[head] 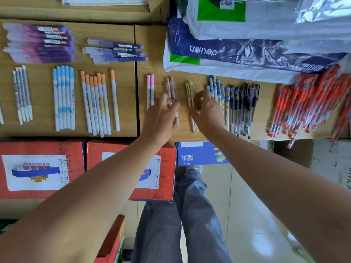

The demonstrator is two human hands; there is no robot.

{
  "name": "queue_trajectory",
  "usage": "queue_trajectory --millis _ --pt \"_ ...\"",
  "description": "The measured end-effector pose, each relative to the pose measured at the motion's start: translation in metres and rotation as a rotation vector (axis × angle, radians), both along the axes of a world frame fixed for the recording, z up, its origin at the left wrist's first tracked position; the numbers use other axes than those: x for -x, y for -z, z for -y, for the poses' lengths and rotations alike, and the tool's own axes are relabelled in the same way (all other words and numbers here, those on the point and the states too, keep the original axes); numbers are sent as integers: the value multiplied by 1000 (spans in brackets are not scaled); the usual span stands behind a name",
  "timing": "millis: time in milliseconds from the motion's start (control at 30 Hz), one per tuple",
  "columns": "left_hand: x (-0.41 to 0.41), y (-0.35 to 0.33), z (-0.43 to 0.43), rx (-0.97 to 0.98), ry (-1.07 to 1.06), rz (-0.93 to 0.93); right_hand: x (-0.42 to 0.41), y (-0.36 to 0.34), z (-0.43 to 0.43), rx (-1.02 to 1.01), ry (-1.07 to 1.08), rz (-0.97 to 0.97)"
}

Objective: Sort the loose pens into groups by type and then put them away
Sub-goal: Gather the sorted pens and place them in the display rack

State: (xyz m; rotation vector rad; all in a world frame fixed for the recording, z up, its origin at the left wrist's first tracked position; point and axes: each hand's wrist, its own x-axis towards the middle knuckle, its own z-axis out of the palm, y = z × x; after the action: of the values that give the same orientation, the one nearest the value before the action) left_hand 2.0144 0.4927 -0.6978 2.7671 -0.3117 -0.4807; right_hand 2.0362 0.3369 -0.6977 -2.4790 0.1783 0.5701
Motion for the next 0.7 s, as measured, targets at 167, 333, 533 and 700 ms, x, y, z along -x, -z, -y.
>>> queue_trajectory --millis 167,333,533,700 --pt "-8 -13 17 -23 19 41 15 -13 34 -28 27 62" --pt "-13 -26 65 72 124 85 30 -23 90 92 208 131" --pt "-13 -19 112 99 152 38 32 -9 128 242 191 172" --pt "-6 -9 125 65 156 23 23 3 124 286 103 122"
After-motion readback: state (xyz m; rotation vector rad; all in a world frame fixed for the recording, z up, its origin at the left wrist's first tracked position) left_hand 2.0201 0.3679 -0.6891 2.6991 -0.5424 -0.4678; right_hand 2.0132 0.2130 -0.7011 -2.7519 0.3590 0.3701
